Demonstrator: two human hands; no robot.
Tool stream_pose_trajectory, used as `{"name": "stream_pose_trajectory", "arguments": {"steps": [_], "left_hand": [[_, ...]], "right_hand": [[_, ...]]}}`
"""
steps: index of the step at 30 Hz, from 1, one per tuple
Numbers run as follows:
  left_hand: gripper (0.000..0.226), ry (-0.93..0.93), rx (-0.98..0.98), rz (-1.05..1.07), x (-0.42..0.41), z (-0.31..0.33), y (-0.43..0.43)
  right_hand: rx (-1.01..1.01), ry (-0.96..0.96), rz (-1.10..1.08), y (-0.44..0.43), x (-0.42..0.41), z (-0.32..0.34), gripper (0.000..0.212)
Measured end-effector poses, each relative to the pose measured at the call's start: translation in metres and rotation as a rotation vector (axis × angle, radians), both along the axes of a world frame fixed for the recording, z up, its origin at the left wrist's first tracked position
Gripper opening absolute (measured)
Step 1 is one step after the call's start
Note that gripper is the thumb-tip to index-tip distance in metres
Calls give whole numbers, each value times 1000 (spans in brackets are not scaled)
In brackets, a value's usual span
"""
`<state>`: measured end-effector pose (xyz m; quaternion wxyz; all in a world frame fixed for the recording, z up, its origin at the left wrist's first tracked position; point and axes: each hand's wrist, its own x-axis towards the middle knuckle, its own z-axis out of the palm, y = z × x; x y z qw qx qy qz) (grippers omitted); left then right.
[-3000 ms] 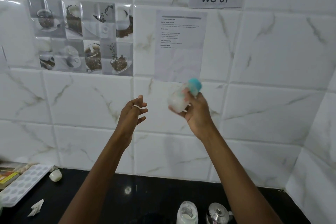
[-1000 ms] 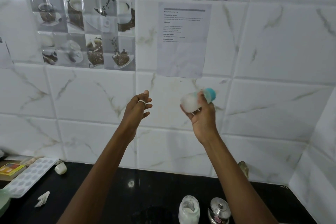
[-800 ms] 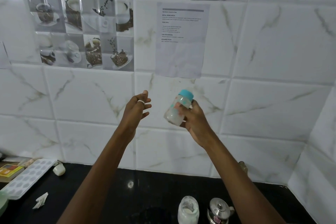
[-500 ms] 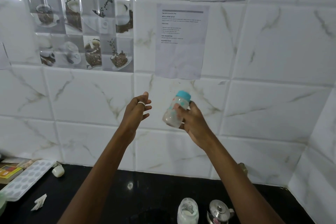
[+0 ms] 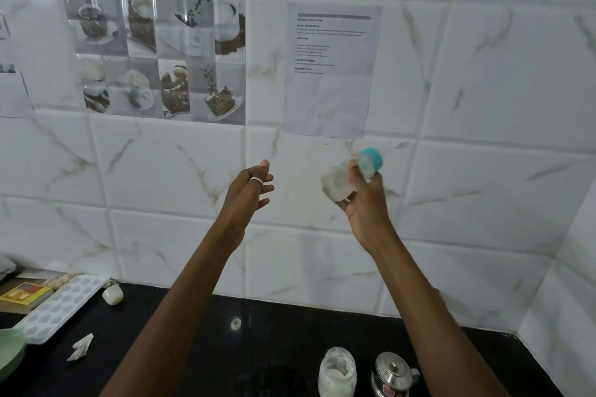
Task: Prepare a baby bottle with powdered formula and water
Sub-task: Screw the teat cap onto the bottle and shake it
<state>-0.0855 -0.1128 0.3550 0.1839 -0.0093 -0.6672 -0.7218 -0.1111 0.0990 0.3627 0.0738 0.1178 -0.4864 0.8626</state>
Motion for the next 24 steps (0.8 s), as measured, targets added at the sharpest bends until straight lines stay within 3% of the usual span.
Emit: {"name": "stream_pose_trajectory", "arguments": {"steps": [3,4,8,9,13,14,18,19,22,24], "left_hand": [[33,-6,5,-5,0,2,2],[33,-6,4,-7,0,2,2],[33,3,-4,2,2,1,-1],[34,3,-2,7,2,1,-3],[37,-4,8,5,1,3,0],[36,-4,11,0,1,3,1],[34,8,-4,-6,3,4,3],[34,8,-4,-4,3,4,2],[36,1,4,2,1,4,2],[38,0,3,4,0,3,1]], "right_hand": [[315,2,108,-8,10,-9,48],[321,19,110,-7,11,-8,46],[-114,31,3,2,1,1,47],[-132,27,-7,1,1,1,47],[236,-24,121,-8,13,-10,54],[228,-11,127,-8,13,-9,58],[-178,28,46,-4,5,2,51],[-143,27,43,-7,6,2,49],[222,0,136,-14,17,-5,53],[179,20,141,-11,18,-3,62]]}}
